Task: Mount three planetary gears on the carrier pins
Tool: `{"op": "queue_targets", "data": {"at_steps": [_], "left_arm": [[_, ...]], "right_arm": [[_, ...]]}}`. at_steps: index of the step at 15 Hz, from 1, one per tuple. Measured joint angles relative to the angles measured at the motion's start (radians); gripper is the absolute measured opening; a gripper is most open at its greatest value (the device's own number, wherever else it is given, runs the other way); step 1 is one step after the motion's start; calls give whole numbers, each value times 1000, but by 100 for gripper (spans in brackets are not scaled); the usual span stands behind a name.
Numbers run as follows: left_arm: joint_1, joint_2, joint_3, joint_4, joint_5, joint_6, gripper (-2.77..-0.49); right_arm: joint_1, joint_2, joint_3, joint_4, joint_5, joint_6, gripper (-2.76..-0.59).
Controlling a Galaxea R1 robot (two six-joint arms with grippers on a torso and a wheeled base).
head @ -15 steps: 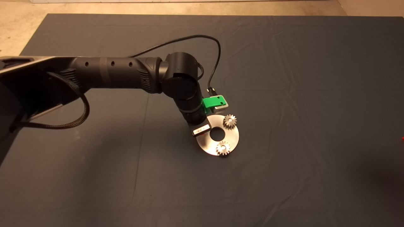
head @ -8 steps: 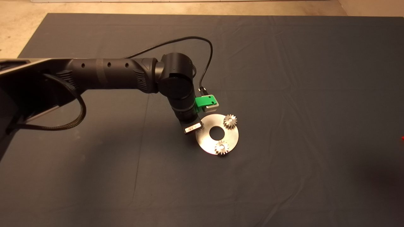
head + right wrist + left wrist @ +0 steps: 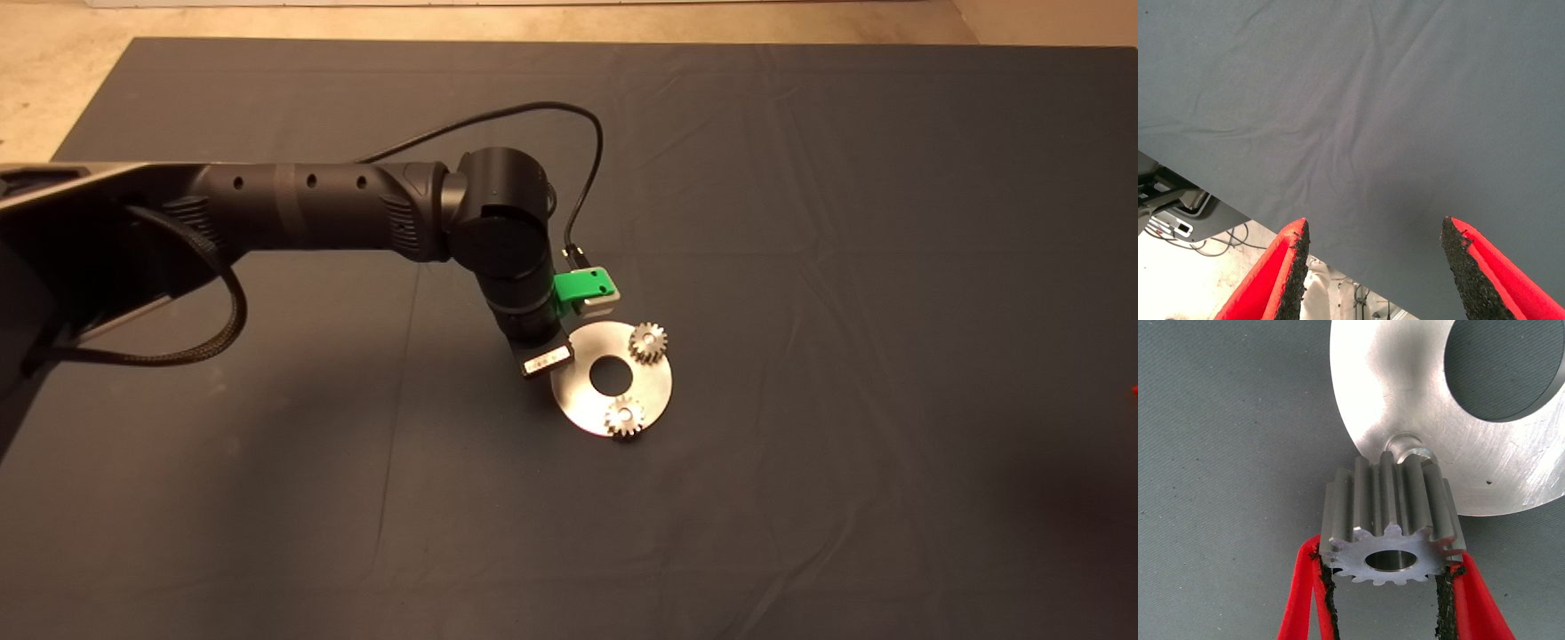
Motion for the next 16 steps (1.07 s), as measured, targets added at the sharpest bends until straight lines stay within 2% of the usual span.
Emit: {"op": "queue_targets", "data": {"at_steps": [9, 11, 12, 13, 16], "left_arm": [[-2, 13, 0, 0, 10, -8, -271], [-4, 23, 0, 0, 3, -8, -271], [-4, 30, 1, 0, -12, -16, -272], [-2, 37, 1, 5, -16, -23, -273], [-2, 37, 1, 7, -18, -27, -275]], "right_arm": [[0, 1, 0, 0, 0, 0, -191], [0, 1, 0, 0, 1, 0, -191], [0, 1, 0, 0, 0, 0, -191], [0, 1, 0, 0, 1, 0, -191], [0, 6, -1, 0, 1, 0, -191]]}}
